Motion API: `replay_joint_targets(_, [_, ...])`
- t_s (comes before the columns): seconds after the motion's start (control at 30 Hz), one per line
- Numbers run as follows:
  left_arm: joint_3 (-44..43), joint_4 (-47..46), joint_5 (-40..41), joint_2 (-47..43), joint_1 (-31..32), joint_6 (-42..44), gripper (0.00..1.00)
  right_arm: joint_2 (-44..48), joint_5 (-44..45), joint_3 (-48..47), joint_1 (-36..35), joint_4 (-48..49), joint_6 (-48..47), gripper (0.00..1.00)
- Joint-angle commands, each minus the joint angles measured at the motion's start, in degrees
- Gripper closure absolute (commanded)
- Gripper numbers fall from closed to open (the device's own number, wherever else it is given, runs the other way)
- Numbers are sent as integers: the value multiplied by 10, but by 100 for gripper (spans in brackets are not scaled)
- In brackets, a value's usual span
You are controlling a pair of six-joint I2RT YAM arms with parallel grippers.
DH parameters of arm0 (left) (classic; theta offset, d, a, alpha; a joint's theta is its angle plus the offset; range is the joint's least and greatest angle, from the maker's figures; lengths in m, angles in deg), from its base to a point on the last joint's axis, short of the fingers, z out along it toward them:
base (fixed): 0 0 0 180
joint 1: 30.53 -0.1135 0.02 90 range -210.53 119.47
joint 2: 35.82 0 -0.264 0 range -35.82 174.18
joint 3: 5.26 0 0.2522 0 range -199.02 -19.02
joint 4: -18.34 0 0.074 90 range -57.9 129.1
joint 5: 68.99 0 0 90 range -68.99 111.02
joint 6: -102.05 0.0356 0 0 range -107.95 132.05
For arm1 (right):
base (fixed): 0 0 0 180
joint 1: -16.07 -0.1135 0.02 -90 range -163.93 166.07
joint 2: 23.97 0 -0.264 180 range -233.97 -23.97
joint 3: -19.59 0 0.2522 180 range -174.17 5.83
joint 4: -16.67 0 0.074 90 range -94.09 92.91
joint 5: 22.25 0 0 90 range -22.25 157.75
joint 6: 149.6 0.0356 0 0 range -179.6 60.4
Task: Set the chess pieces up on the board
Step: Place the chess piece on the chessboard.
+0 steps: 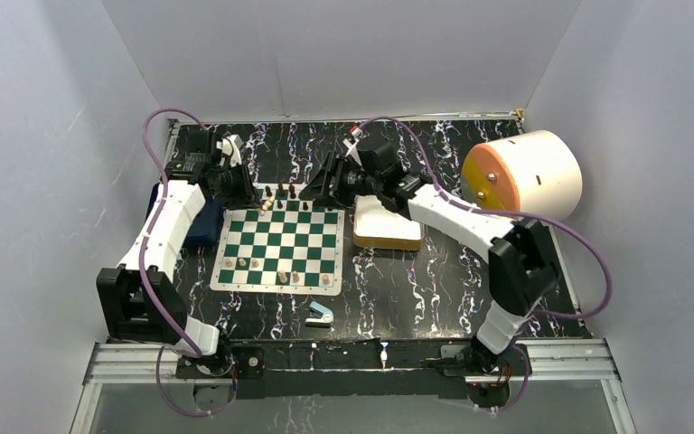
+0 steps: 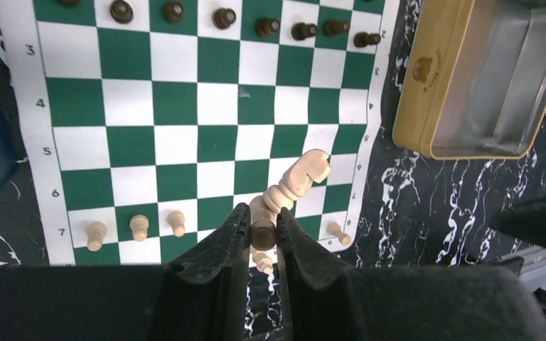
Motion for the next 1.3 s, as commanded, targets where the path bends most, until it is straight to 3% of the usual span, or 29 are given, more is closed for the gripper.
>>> replay_joint_targets(0.0, [12, 17, -25, -50, 12, 4, 95, -59, -56, -59, 0, 50, 60, 39])
replay_joint_targets(0.17, [28, 15, -33, -64, 16, 14, 95, -136, -101, -120, -1, 43, 69, 40])
replay_joint_targets(0.47, [32, 10, -38, -66, 33, 27, 95, -197, -150, -201, -1, -16, 59, 39])
replay_joint_targets(0.67, [36, 4, -42, -69, 45, 28, 96, -207, -162, -202, -1, -17, 65, 39])
replay_joint_targets(1.1, [31, 10, -5, -62, 58, 22, 97, -188, -138, -162, 0, -45, -14, 37])
replay_joint_targets(1.27, [16, 16, 15, -55, 63, -19, 98, -139, -102, -100, -4, 17, -93, 37])
